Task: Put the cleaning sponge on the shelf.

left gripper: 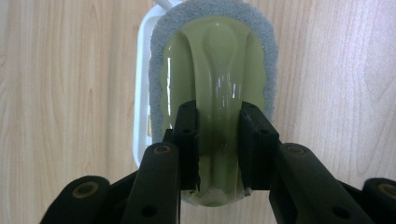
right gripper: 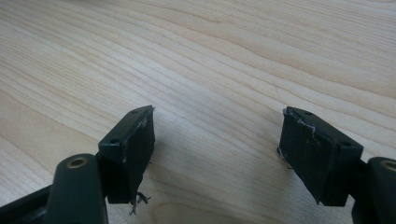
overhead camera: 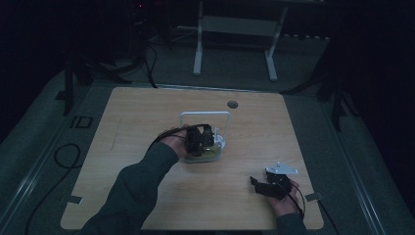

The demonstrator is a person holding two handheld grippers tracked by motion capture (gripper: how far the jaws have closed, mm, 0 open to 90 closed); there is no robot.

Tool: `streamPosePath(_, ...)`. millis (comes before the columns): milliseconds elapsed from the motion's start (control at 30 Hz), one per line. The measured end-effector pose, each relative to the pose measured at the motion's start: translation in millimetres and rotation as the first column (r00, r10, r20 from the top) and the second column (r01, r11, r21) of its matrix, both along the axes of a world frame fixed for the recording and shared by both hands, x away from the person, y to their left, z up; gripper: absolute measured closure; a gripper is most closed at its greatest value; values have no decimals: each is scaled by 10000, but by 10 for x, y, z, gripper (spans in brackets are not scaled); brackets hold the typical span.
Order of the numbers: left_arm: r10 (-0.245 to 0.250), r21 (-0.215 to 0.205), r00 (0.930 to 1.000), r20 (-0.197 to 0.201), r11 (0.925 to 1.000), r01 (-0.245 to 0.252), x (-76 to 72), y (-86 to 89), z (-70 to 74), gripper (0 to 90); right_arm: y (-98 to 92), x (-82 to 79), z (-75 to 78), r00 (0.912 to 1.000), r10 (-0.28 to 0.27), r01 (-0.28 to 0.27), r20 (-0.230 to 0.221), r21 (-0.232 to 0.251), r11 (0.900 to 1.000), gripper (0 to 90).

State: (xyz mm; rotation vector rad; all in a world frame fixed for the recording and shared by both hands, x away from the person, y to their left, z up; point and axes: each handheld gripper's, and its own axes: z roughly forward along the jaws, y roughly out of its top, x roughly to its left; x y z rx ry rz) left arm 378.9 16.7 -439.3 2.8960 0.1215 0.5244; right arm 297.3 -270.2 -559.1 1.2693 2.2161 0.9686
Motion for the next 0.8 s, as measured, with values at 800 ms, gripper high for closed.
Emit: streamPosePath(800,-1,111,9996,269,9999,-2,86,-84,-39,714,1,-1,0,10000,-9,9,-17,9,10000,260)
